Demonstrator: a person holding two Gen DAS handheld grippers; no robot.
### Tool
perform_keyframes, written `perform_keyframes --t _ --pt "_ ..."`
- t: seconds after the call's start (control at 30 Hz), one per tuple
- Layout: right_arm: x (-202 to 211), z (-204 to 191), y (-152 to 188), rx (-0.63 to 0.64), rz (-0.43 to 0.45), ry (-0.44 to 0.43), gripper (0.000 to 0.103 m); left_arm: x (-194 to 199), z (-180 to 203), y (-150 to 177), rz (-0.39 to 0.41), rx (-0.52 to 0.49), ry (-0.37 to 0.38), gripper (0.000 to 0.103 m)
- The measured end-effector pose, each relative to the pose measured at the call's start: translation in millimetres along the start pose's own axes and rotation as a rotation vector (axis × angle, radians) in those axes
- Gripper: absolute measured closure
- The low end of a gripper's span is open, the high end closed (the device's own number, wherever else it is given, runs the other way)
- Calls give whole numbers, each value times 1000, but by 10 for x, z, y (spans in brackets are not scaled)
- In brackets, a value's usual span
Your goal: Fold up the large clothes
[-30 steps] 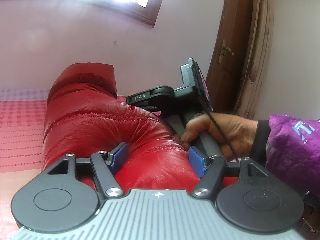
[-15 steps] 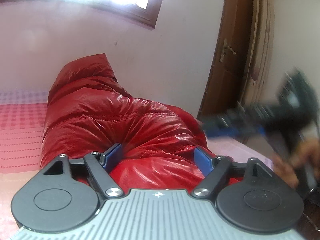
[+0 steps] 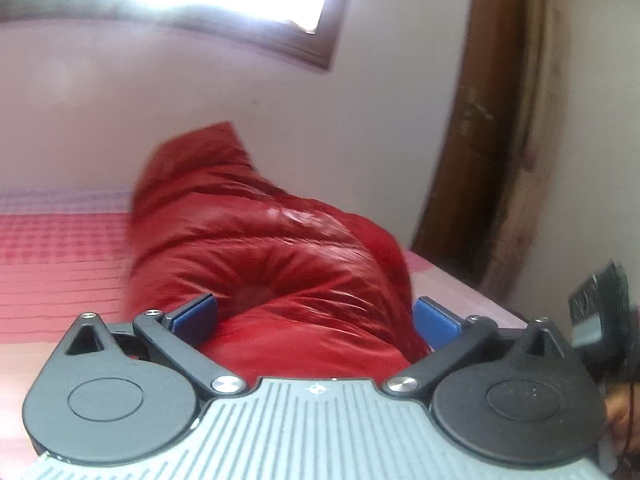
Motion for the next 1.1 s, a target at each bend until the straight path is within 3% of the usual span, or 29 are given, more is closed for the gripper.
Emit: perform_keyframes --t 0.13,0.37,1.1 --pt "88 -3 44 4 5 0 68 5 -72 -163 -45 -7 -139 0" --pt "72 -61 54 18 6 25 64 -127 -312 -301 -120 -37 -259 0" --pt "71 1 0 -6 -8 32 41 -298 -278 -274 -153 -105 -257 0"
Point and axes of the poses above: each gripper's, at about its wrist camera, not at the fingertips, and x roughly against the way its jaws point, z to its right, y to its underside, the point moved 2 cm from there along -x, roughly the way its jaws point, and after that the axes turned 9 degrees about x, right-handed, at the moved point
